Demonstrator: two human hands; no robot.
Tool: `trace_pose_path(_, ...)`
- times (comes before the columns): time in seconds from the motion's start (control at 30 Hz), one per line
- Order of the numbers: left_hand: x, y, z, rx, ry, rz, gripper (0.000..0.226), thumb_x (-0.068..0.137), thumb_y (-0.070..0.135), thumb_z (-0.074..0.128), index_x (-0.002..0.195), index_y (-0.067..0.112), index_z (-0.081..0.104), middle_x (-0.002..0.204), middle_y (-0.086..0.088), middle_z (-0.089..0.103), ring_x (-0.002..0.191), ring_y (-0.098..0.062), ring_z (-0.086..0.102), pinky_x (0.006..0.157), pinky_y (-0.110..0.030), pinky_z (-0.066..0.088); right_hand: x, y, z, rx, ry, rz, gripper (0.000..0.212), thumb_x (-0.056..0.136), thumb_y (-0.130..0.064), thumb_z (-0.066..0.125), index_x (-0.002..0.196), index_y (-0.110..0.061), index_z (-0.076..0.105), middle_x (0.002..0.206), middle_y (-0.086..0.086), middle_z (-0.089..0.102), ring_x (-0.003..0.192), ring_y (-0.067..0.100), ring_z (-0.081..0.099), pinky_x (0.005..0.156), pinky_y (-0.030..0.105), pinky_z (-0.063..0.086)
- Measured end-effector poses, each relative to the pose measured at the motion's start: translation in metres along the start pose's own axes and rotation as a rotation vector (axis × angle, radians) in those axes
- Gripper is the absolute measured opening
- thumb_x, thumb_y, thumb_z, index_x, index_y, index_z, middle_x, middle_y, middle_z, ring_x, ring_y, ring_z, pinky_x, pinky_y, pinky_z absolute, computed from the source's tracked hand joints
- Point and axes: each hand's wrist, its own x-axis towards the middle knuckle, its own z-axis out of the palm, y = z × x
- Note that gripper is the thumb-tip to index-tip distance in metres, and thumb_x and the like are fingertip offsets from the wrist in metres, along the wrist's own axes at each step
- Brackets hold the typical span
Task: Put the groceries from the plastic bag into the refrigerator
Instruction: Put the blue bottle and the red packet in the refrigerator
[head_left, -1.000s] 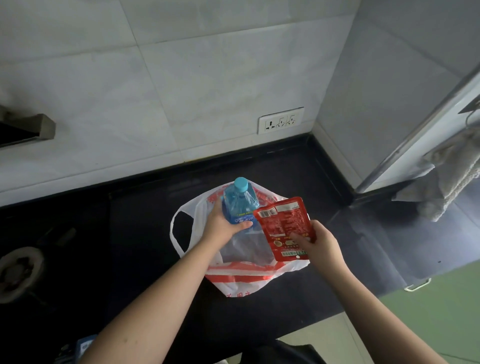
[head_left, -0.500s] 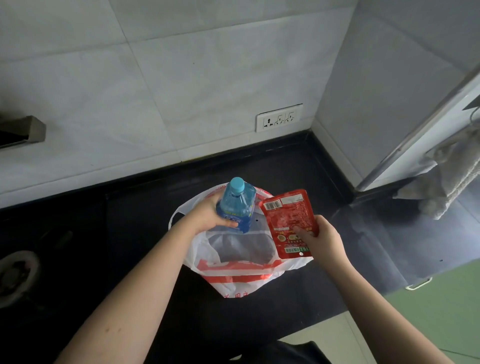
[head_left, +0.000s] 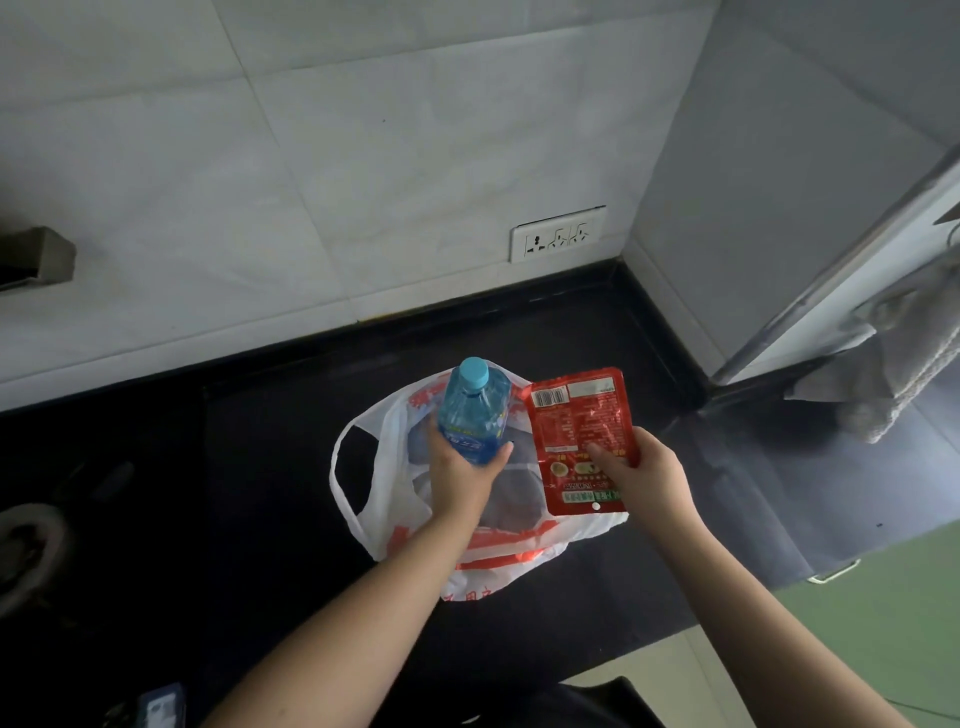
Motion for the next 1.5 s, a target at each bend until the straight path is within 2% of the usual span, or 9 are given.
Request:
trace_pose_path(0.17,0.004,-0.009,0.011,-0.084,0.072,-0.011,0.1,0.058,0.041,0.091,0.138,0.023,0.035,0.134,0.001,0.055,0.121,-0.016,0.056,0.091,-0.025,0.048,-0.002,-0.002,-0.003,0.014,0.001,0.004,0.028,0.085,-0.034,0.07,0.109,-0.024,0.06,0.096,-0.011,0.069,0.081,0.007,0.068,0.063,0.021,0.054)
trace_pose_path(0.3,0.005,-0.005,0.013,-0.106,0.085,0.009,0.085,0.064,0.031,0.09,0.134,0.022,0.042,0.128,0.003,0.059,0.116,-0.013,0.058,0.079,-0.006,0.042,-0.003,-0.005,-0.005,0.018,0.003,-0.007,0.028,0.084,-0.035,0.07,0.107,-0.025,0.06,0.096,-0.011,0.069,0.082,0.007,0.068,0.065,0.023,0.055)
trace_pose_path(0.57,0.009,-0.007,-0.031,0.13,0.005,0.348,0.068,0.061,0.04,0.088,0.118,0.016,0.059,0.106,0.0,0.07,0.096,-0.013,0.065,0.071,-0.011,0.045,-0.013,-0.013,-0.013,0.074,-0.018,-0.025,0.021,0.084,-0.032,0.071,0.102,-0.03,0.06,0.093,-0.015,0.068,0.08,0.002,0.067,0.061,0.018,0.052)
trace_pose_path(0.67,-0.001,0.003,-0.052,0.123,-0.012,0.411,0.07,0.063,0.043,0.086,0.12,0.013,0.058,0.105,0.002,0.07,0.09,-0.006,0.061,0.069,-0.008,0.043,-0.019,-0.018,-0.017,0.121,0.002,-0.041,0.022,0.085,-0.032,0.07,0.104,-0.028,0.061,0.096,-0.012,0.07,0.083,0.006,0.069,0.067,0.024,0.056)
trace_pose_path(0.9,-0.014,0.018,-0.12,-0.1,-0.072,0.423,0.066,0.064,0.055,0.079,0.115,0.017,0.061,0.104,0.003,0.071,0.097,-0.008,0.067,0.08,-0.029,0.056,-0.043,-0.035,-0.011,0.213,-0.013,-0.07,0.019,0.084,-0.033,0.07,0.1,-0.032,0.06,0.098,-0.009,0.071,0.087,0.011,0.07,0.075,0.033,0.058)
trace_pose_path(1.03,-0.028,0.028,-0.168,-0.318,-0.189,0.424,0.061,0.066,0.039,0.083,0.12,0.025,0.058,0.113,0.005,0.07,0.109,-0.014,0.066,0.087,-0.034,0.057,-0.065,-0.048,0.009,0.243,-0.043,-0.08,0.033,0.084,-0.035,0.069,0.113,-0.022,0.061,0.1,-0.006,0.072,0.088,0.014,0.071,0.07,0.027,0.057)
trace_pose_path(1.13,-0.037,0.035,-0.199,-0.432,-0.251,0.413,0.062,0.066,0.031,0.084,0.122,0.023,0.058,0.119,0.001,0.069,0.113,-0.02,0.065,0.09,-0.04,0.055,-0.081,-0.056,0.03,0.272,-0.092,-0.055,0.033,0.084,-0.038,0.068,0.114,-0.027,0.06,0.104,-0.004,0.072,0.092,0.017,0.071,0.081,0.039,0.059)
trace_pose_path(1.33,-0.049,0.033,-0.251,-0.619,-0.345,0.395,0.064,0.07,0.021,0.079,0.126,0.005,0.053,0.12,-0.013,0.066,0.115,-0.03,0.063,0.09,-0.041,0.054,-0.114,-0.068,0.068,0.331,-0.158,-0.012,0.035,0.084,-0.043,0.067,0.115,-0.027,0.061,0.103,-0.004,0.073,0.092,0.018,0.072,0.086,0.047,0.057)
trace_pose_path(1.5,-0.064,0.025,-0.28,-0.662,-0.355,0.39,0.061,0.072,0.019,0.075,0.126,0.004,0.051,0.119,-0.011,0.067,0.115,-0.031,0.062,0.089,-0.037,0.054,-0.14,-0.072,0.084,0.355,-0.201,-0.007,0.03,0.086,-0.034,0.069,0.112,-0.022,0.064,0.1,0.0,0.076,0.089,0.023,0.074,0.085,0.051,0.057)
